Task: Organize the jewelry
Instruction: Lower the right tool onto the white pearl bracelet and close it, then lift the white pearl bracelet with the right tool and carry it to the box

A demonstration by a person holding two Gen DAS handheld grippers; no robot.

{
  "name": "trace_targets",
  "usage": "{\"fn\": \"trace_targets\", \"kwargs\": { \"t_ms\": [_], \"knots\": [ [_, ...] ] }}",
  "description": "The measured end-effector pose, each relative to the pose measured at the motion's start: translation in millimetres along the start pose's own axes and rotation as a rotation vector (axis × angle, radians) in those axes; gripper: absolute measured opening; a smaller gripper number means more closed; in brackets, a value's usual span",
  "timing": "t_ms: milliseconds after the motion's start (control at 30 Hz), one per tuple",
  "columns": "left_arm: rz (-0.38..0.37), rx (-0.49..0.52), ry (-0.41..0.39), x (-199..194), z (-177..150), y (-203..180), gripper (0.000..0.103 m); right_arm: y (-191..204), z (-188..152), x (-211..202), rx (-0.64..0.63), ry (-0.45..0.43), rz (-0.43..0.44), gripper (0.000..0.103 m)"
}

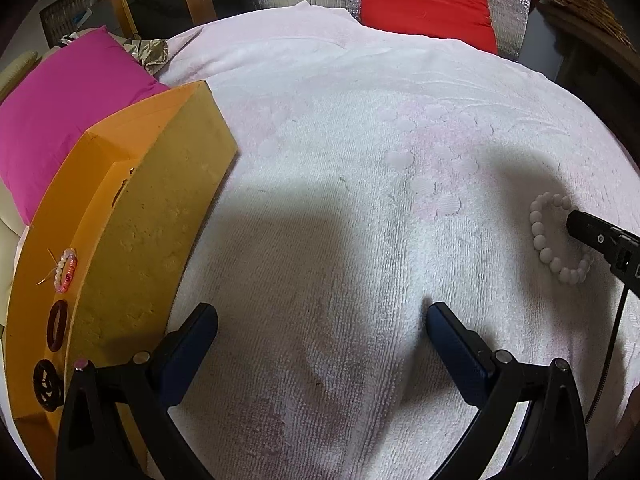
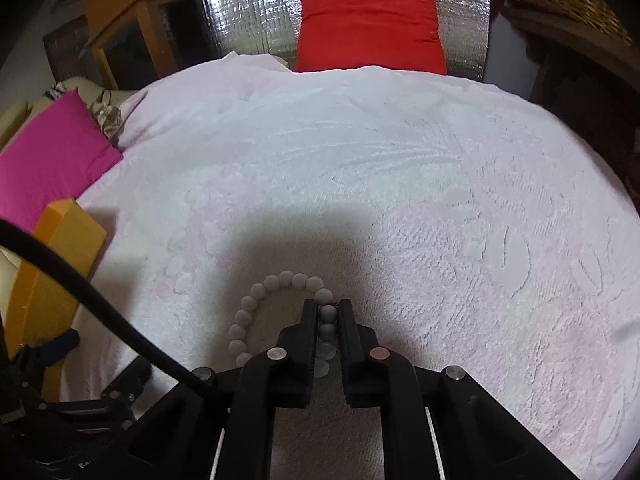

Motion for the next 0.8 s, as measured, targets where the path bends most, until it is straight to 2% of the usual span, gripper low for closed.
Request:
{"fn": "trace_targets", "kwargs": {
  "t_ms": [467,800],
  "knots": [
    [-0.003,0.0,0.001,-3,3,2,0.103,13,7,-21,0.053,-0.054,0.145,0.011],
    [0.007,-0.012,-0.024,-13,6,9,0.103,22,10,-34,0.052,-0.098,0.206,0.011]
  ]
}}
Point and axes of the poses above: each gripper's, at about its wrist camera, not at the fingertips, and x roughly the way its jaws point, y to its left, z to its top, the point moved 5 cm from there along x, roughly the way its jaws point, and after that the axes turned 5 degrees about z, right-handed, at the moved point
